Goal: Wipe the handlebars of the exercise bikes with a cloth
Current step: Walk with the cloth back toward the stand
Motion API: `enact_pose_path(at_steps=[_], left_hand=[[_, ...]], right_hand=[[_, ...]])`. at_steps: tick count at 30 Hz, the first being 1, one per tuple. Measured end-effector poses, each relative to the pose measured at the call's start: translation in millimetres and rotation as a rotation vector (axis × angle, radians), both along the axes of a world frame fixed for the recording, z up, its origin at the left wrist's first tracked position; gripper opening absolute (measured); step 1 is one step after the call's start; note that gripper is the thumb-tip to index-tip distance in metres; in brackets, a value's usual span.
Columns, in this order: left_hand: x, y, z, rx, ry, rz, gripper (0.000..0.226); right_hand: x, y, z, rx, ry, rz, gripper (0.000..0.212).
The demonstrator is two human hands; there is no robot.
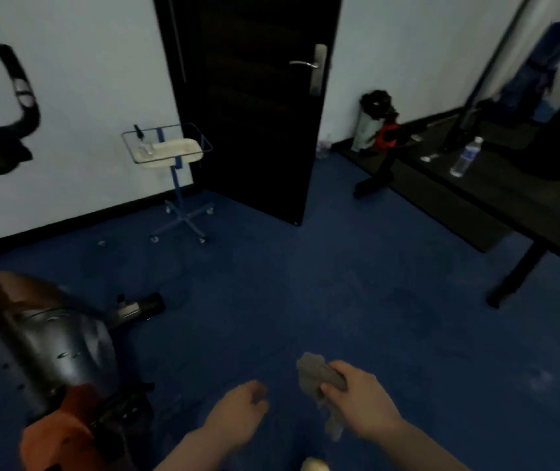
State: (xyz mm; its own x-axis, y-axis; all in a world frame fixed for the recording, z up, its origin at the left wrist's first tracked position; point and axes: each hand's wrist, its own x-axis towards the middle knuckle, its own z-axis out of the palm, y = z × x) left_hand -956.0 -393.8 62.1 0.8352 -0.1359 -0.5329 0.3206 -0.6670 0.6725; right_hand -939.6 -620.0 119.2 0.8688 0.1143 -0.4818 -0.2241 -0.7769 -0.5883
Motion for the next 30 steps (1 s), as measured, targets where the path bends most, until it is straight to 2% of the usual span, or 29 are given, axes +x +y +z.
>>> enact_pose_path(at_steps=[5,12,17,20,23,25,30], left_hand=[[29,-25,5,-0.085,0.048,0.243,0.03],[51,18,3,-0.058,0.072,0.54,0.017],[104,48,-6,-0.013,0.016,0.659,0.015],[151,79,-4,-0.04,0.025,0.684,0.024],[188,121,19,-0.033,-0.05,0.736,0.024],[212,153,34,-0.002,-0.136,0.797,0.022],[253,202,73,-0.024,-0.222,0.945,0.022]], right_hand=[[76,-11,7,-0.011,-0.012,0.14,0.011],[146,55,-1,0.064,0.045,0.393,0.014],[212,107,2,0.052,0.016,0.5,0.019],[259,141,9,0.039,-0.011,0.531,0.015],[301,183,22,0.051,-0.013,0.568,0.012],[325,212,29,0.11,-0.04,0.577,0.01],[368,267,40,0.244,-0.039,0.556,0.007]])
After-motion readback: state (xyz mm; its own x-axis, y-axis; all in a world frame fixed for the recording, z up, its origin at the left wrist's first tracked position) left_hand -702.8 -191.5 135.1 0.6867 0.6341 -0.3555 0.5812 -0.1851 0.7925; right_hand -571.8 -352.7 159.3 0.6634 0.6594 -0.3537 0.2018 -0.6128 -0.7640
